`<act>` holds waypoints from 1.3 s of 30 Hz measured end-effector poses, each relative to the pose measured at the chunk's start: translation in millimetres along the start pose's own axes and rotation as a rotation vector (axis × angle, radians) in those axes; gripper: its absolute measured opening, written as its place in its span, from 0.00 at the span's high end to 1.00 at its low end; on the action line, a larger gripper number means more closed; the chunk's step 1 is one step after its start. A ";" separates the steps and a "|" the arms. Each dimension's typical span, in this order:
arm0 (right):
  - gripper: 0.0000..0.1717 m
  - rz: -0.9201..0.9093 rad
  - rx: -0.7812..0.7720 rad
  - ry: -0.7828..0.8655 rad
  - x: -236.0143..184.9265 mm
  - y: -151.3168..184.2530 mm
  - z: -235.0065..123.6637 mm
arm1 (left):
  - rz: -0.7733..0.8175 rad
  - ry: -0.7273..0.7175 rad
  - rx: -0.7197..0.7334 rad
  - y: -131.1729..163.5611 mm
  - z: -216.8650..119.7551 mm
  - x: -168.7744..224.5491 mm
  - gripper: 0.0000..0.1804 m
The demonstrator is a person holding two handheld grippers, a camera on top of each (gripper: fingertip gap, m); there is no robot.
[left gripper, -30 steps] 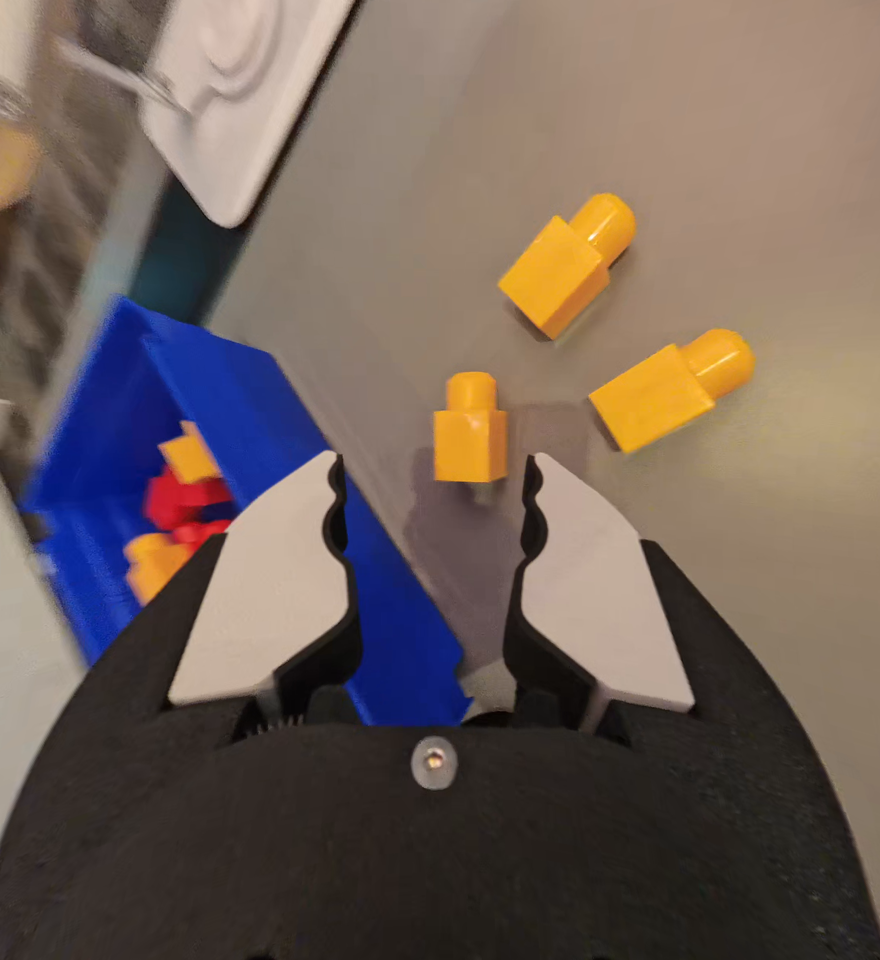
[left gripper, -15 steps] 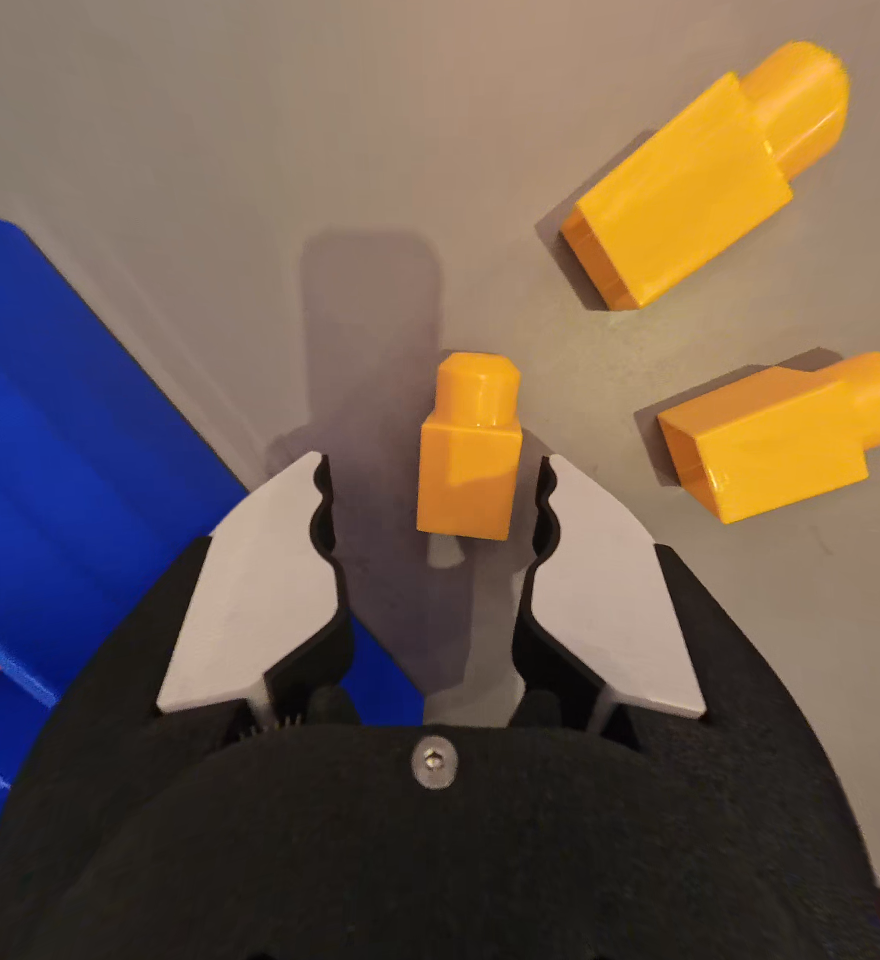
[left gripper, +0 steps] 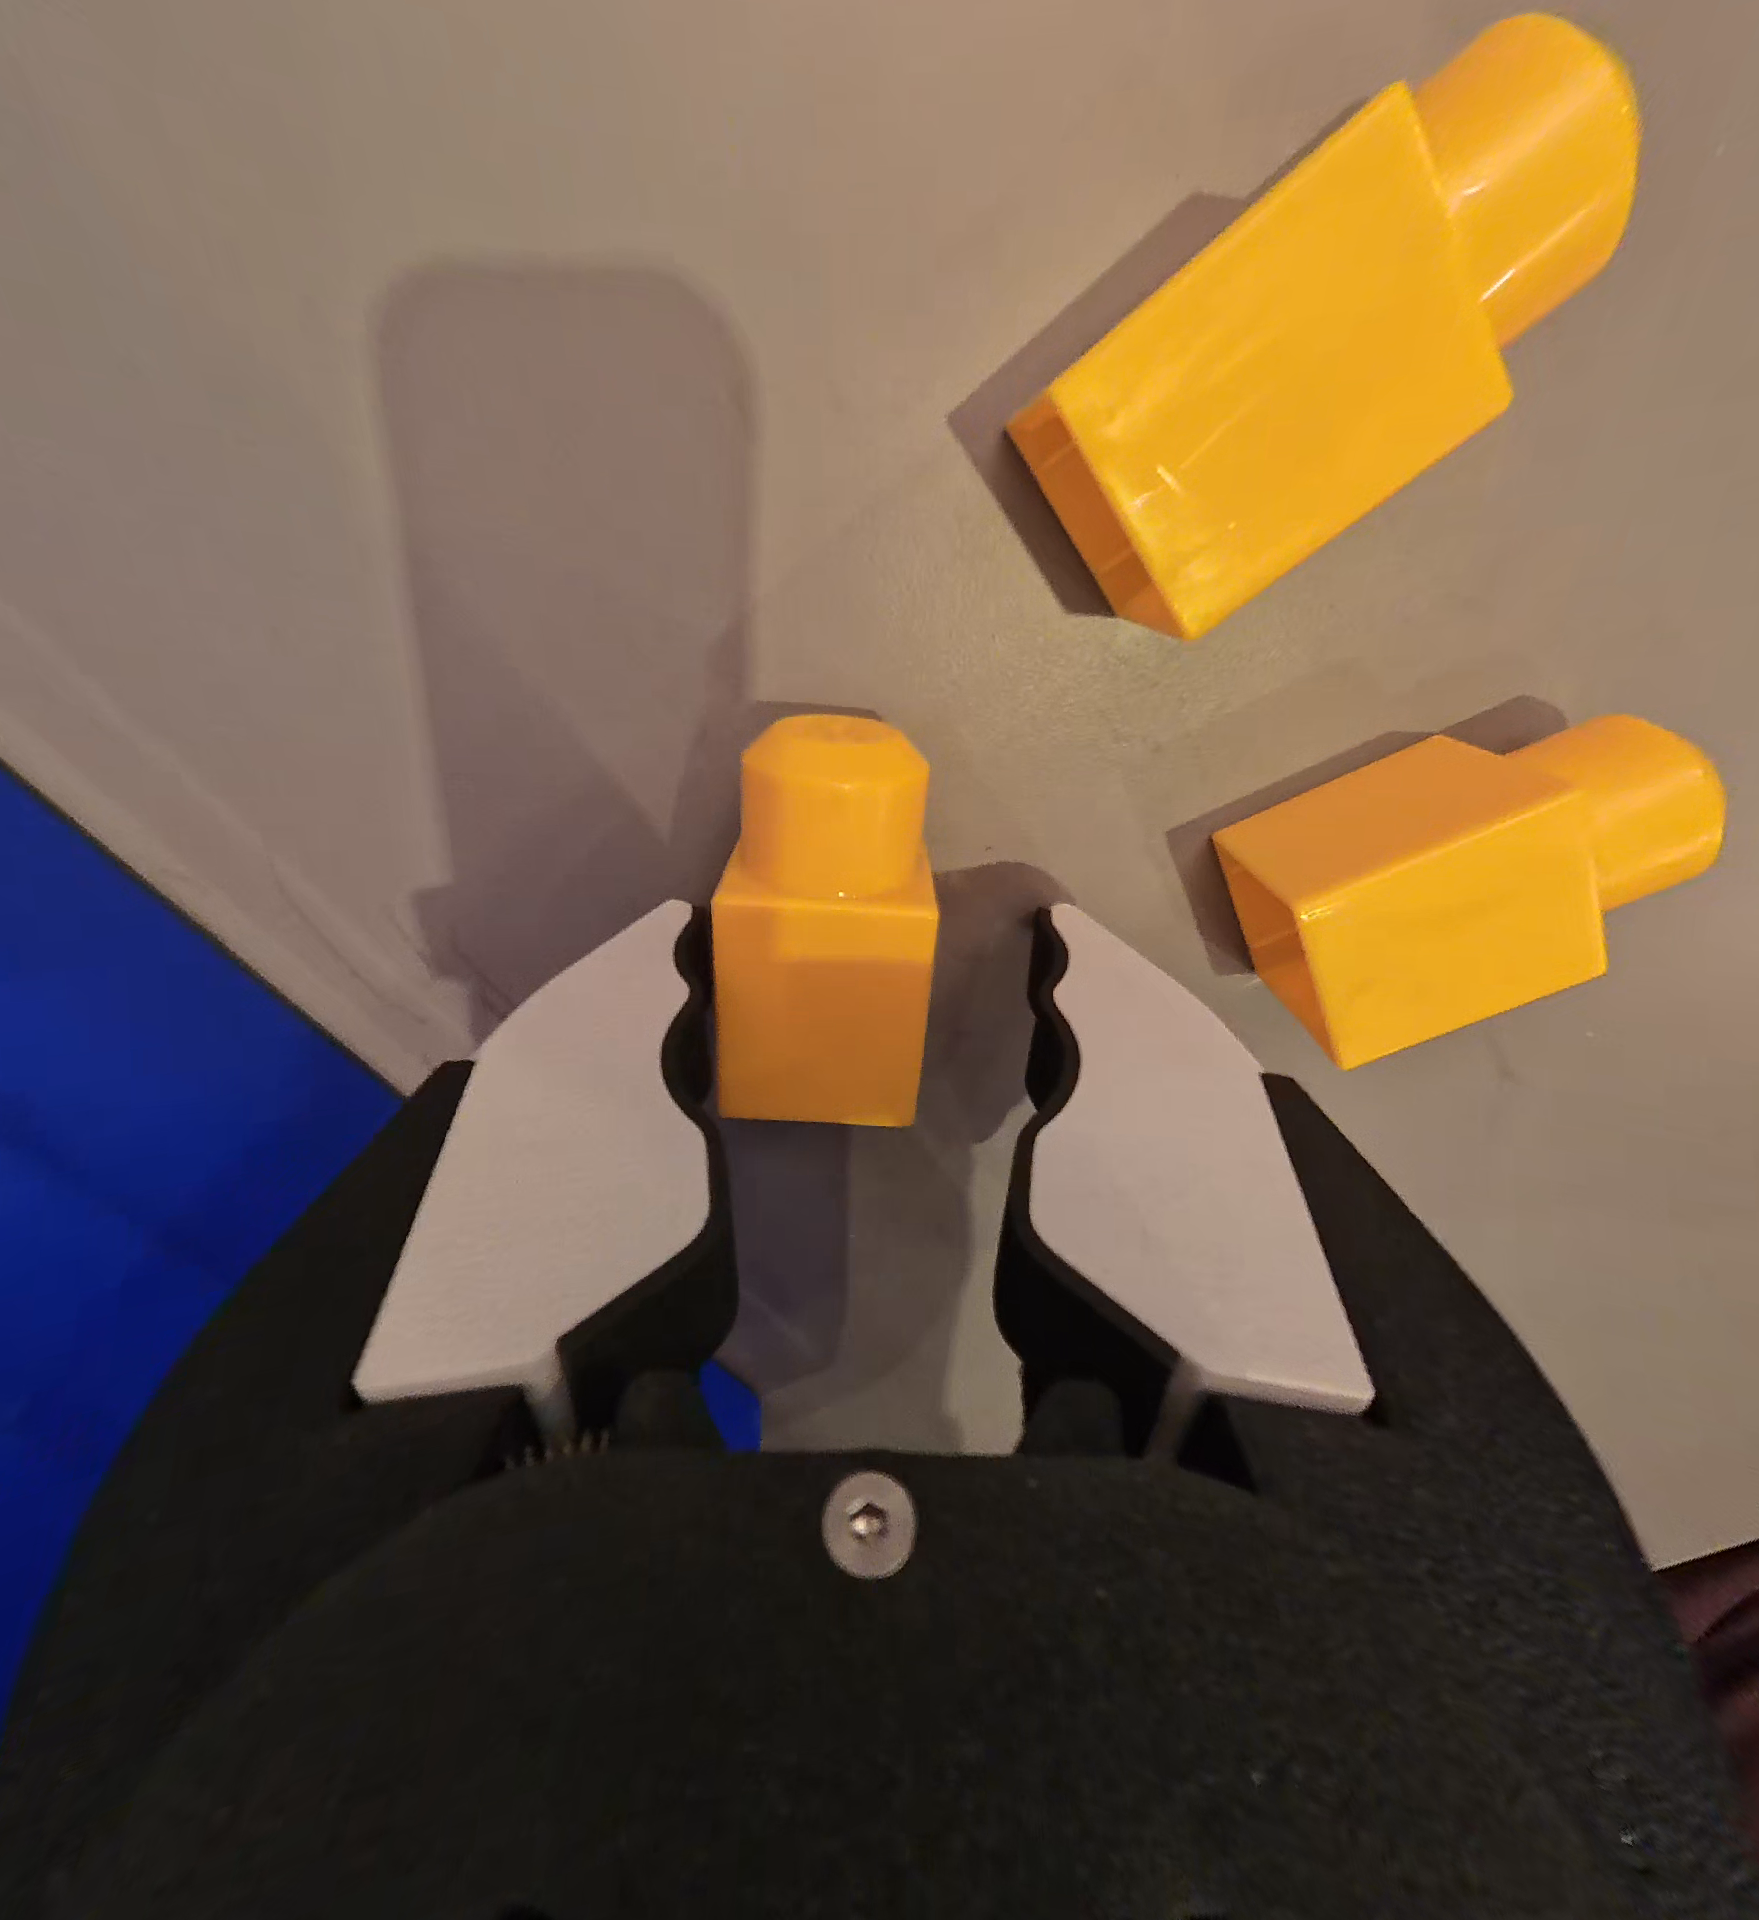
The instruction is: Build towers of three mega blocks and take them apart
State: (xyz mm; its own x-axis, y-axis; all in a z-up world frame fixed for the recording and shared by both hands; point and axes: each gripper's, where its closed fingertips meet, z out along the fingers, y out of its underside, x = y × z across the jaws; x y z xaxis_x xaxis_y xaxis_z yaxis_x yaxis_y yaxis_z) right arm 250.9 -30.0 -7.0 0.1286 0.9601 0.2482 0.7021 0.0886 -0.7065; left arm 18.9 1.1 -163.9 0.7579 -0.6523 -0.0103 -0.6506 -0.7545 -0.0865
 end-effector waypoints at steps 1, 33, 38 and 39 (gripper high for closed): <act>0.67 -0.007 -0.004 -0.008 -1.9 -2.3 3.0 | 0.004 0.001 0.000 0.0 0.1 -0.1 0.67; 0.72 0.237 -0.014 -0.123 -60.9 -20.7 164.4 | 0.059 0.227 0.785 41.8 -142.2 19.5 0.80; 0.71 0.246 -0.014 -0.109 -68.1 -10.3 183.7 | 0.084 0.235 0.810 42.0 -138.7 19.5 0.80; 0.71 0.242 -0.028 -0.105 -68.6 -7.6 186.8 | 0.085 0.243 0.807 42.1 -137.1 19.8 0.80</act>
State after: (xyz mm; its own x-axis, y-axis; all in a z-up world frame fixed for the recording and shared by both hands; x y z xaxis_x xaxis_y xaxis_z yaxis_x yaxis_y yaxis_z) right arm 105.9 -47.1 -142.4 0.2228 0.9749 0.0026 0.6788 -0.1532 -0.7182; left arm -0.1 -53.5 -31.2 0.6162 -0.7717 0.1571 -0.4011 -0.4793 -0.7807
